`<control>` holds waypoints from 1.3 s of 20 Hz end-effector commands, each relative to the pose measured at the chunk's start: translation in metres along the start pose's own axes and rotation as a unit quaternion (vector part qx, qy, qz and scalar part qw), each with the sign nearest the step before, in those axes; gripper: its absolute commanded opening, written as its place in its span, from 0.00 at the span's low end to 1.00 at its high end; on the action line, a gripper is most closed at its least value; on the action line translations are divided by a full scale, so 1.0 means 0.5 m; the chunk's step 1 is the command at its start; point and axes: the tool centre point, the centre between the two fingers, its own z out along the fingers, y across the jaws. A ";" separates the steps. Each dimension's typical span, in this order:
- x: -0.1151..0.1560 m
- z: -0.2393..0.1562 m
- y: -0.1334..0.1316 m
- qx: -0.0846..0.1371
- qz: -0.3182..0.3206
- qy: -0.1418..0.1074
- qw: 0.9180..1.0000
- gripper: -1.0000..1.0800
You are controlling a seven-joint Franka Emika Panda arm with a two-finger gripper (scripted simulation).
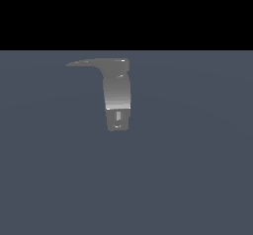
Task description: Turn on the faucet by rotating a designated handle.
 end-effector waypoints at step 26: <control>0.074 0.078 -0.140 0.006 0.149 0.005 0.989 0.00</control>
